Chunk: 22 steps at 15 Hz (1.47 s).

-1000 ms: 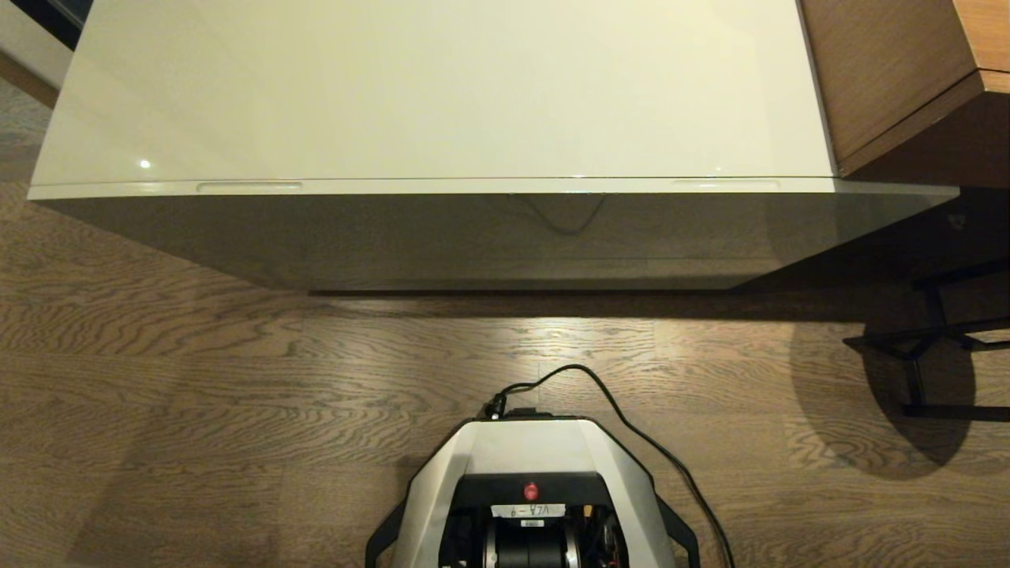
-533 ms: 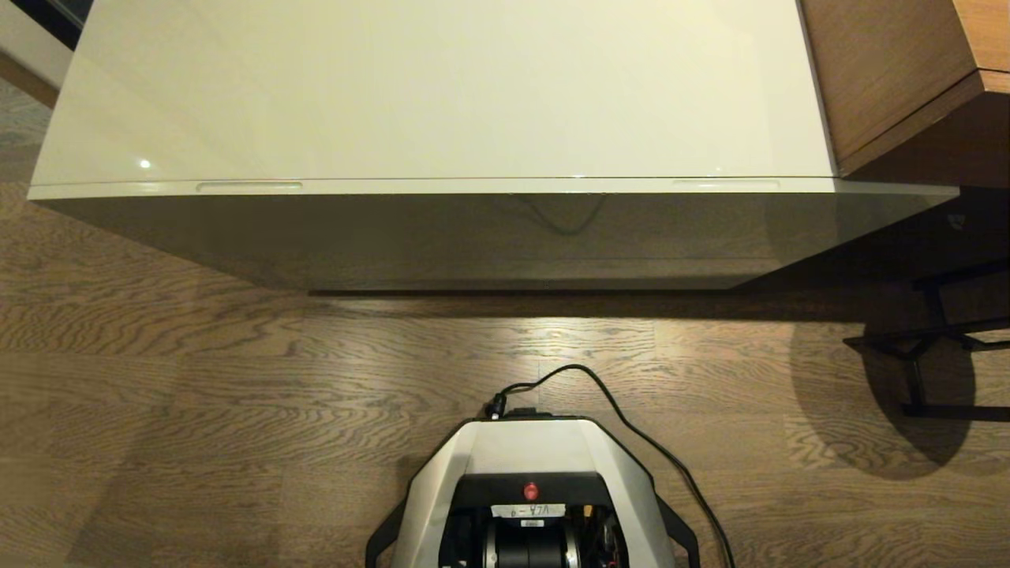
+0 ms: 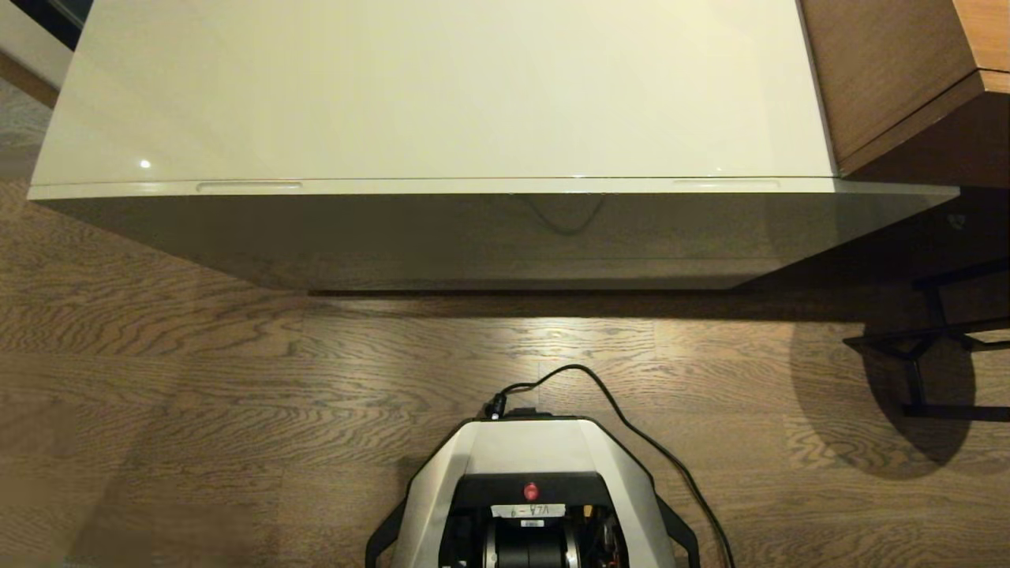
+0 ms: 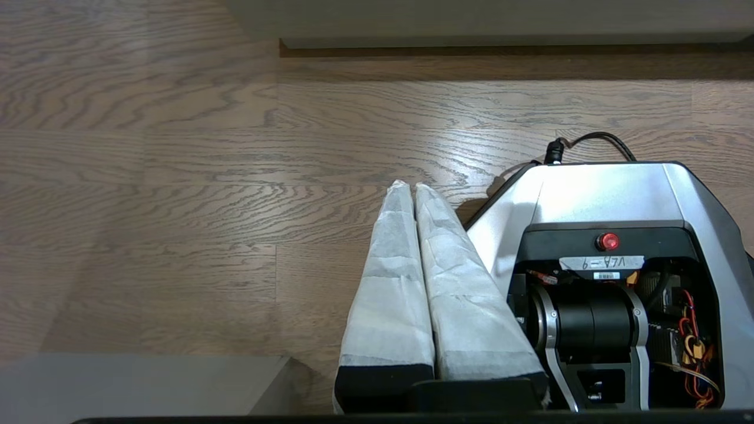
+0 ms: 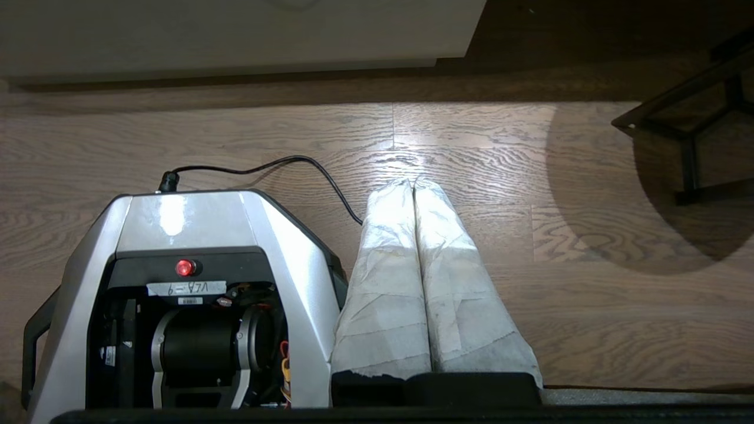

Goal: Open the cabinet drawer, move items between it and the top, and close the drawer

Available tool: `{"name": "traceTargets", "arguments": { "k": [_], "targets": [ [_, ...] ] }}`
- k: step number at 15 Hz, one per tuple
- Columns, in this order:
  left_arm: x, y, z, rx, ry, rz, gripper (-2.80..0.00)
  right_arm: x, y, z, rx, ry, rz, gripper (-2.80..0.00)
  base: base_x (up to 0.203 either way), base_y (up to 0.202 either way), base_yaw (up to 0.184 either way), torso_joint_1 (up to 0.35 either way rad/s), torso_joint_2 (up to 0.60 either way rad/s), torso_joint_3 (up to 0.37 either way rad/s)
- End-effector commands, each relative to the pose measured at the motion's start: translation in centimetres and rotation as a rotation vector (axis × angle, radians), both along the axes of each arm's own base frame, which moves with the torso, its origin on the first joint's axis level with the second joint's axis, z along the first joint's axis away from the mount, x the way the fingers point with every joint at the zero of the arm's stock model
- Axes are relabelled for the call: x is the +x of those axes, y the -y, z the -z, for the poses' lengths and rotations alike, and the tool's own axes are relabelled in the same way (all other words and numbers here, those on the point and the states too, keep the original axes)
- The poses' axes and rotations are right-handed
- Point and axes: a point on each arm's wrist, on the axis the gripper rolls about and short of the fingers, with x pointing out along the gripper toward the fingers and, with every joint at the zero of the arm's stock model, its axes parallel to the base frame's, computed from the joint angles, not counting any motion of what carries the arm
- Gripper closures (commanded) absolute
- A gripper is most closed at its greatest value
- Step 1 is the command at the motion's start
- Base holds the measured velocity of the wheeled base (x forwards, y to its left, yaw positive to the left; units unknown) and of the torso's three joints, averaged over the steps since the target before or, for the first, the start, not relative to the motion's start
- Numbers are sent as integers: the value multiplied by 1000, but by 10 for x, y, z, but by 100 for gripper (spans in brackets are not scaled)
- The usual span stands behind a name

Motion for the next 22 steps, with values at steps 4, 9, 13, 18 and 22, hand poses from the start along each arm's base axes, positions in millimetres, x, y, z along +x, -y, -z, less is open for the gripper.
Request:
{"name": "traceTargets", "arguments": {
  "k": [4,9,13,18,22],
  "targets": [
    [0,0,0,0,-1,-1,0,0,0,0,0,-2,0,0,0,0,0,0,0,0],
    [0,0,0,0,-1,-3,0,0,0,0,0,-2,-2,0,0,0,0,0,0,0],
    [0,0,0,0,-1,-1,0,0,0,0,0,-2,-2,0,0,0,0,0,0,0],
    [0,0,0,0,0,-1,0,0,0,0,0,-2,-2,0,0,0,0,0,0,0],
    [0,0,0,0,-1,-3,0,0,0,0,0,-2,-2,0,0,0,0,0,0,0]
  ]
}}
